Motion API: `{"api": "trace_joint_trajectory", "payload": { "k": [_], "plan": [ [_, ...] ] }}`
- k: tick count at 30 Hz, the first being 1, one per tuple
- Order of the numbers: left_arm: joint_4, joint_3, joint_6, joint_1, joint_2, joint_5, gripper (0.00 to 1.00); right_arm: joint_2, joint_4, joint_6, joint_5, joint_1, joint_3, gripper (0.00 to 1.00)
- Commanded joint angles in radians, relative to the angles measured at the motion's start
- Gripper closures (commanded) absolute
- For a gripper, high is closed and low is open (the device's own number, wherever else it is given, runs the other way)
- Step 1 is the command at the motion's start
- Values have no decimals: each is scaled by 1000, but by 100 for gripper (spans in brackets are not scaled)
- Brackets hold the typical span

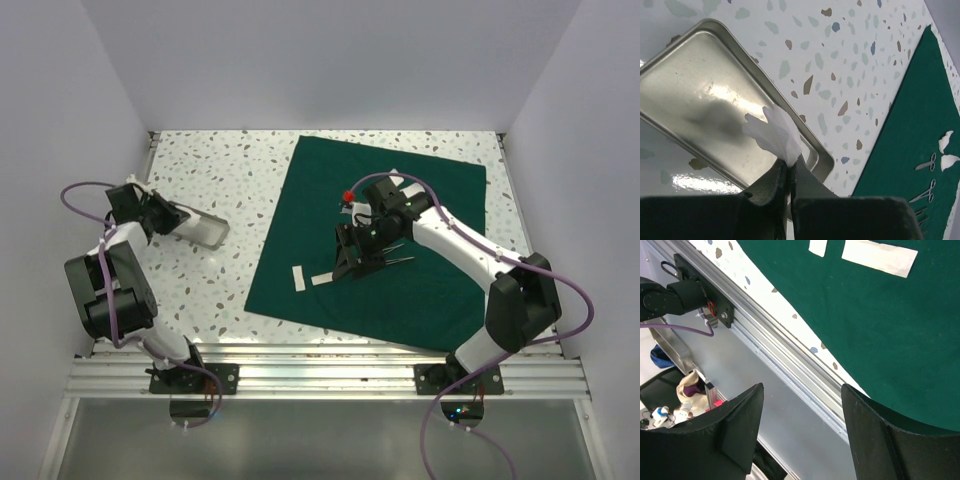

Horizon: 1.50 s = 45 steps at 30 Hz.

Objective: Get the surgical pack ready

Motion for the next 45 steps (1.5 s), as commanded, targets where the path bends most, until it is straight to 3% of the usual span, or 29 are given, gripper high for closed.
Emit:
{"api": "trace_joint_trajectory", "payload": {
  "k": [1,19,36,44,45],
  "plan": [
    [36,70,-9,10,34,-62,100,-30,-2,-16,-25,0,-2,32],
    [33,208,-37,18,234,-77,100,-18,6,-6,1,-26,1,32],
    [-85,305,58,25,331,-125,99,45,18,13,-5,-32,53,32],
    [-158,329,78,25,317,-140,63,73,17,10,-14,-34,75,32],
    [-158,326,78,25,312,-142,55,76,14,10,-14,-32,81,32]
  ]
}}
